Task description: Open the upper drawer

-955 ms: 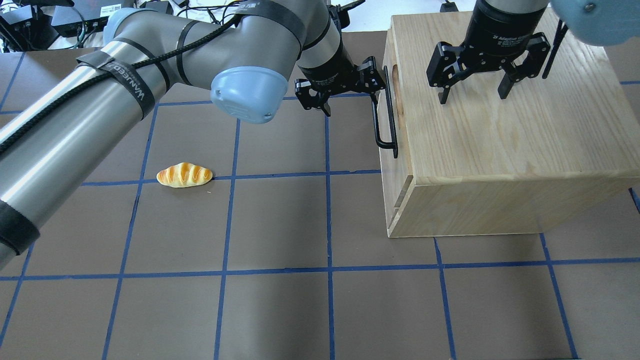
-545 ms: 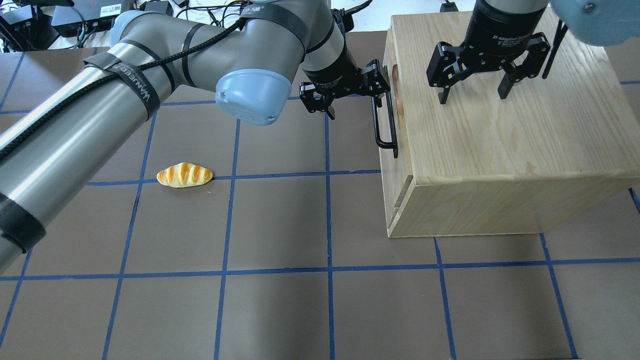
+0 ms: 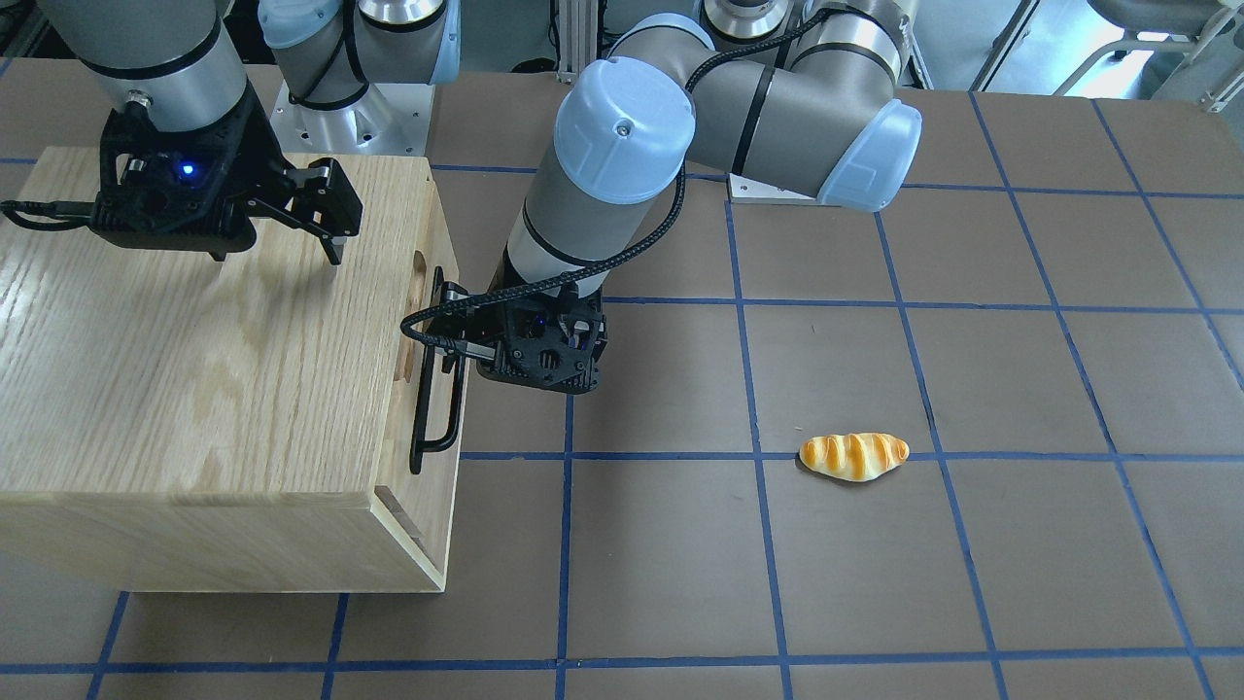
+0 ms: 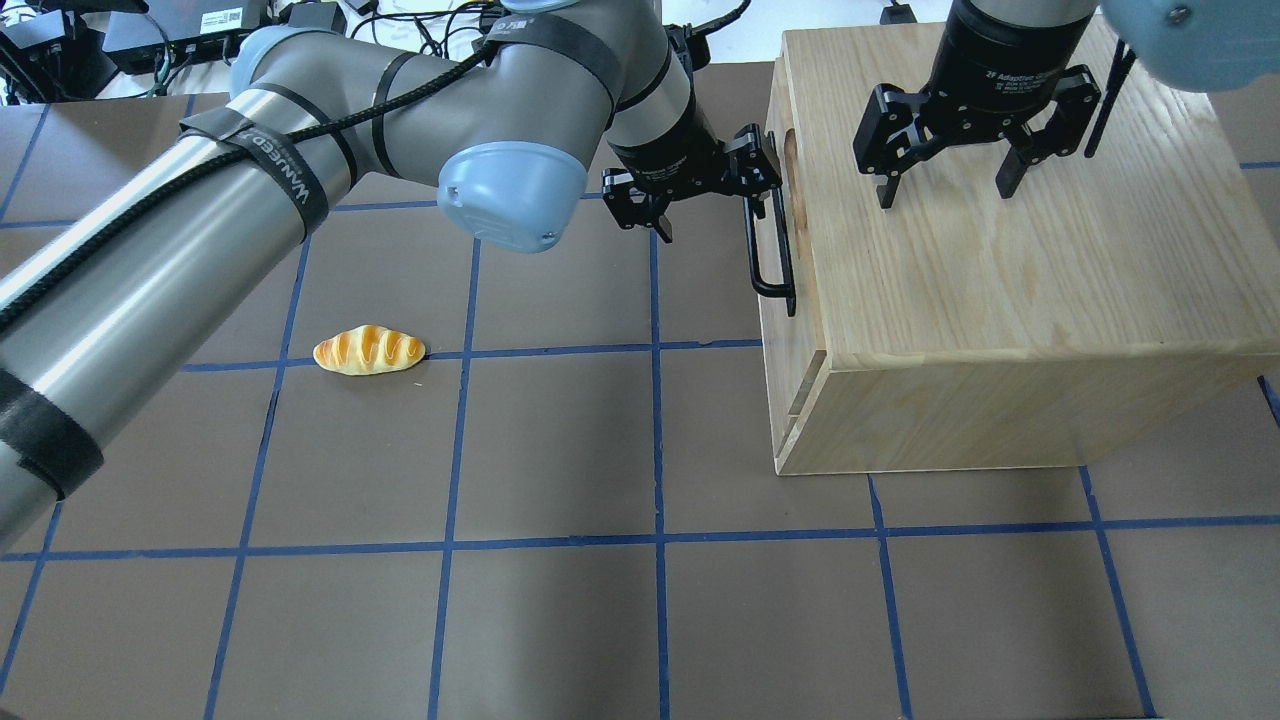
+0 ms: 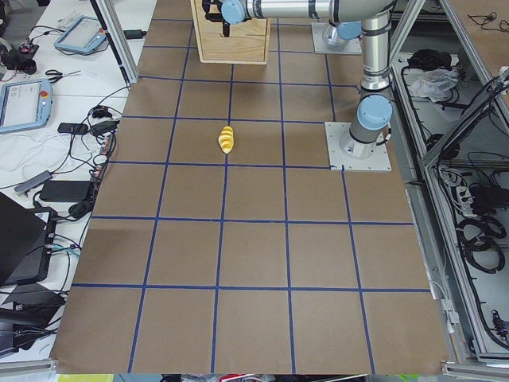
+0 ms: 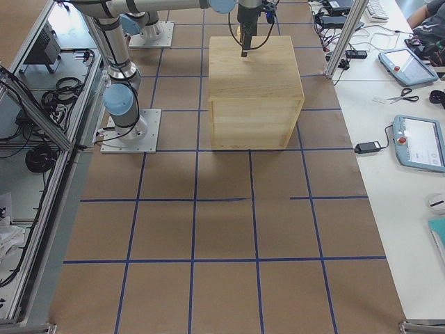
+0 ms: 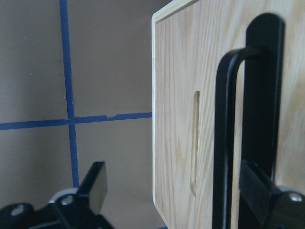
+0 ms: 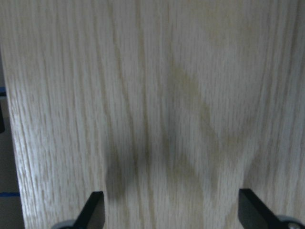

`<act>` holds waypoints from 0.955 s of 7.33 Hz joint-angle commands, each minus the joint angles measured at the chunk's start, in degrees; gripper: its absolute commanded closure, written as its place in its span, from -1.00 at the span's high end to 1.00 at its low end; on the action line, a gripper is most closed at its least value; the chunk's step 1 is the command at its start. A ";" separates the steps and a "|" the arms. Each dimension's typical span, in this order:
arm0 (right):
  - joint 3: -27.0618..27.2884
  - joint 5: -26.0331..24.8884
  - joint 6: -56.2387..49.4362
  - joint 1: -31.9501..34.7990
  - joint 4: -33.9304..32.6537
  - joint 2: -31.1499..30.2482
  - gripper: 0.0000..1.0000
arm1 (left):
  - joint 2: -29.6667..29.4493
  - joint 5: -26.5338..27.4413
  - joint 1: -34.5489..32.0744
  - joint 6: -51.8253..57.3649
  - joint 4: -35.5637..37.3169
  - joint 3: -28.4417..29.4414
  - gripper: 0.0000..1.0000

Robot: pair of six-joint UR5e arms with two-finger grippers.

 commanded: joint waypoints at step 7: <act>-0.03 0.00 0.09 0.02 0.00 0.00 1.00 | -0.39 0.39 0.09 2.79 0.76 -0.53 1.00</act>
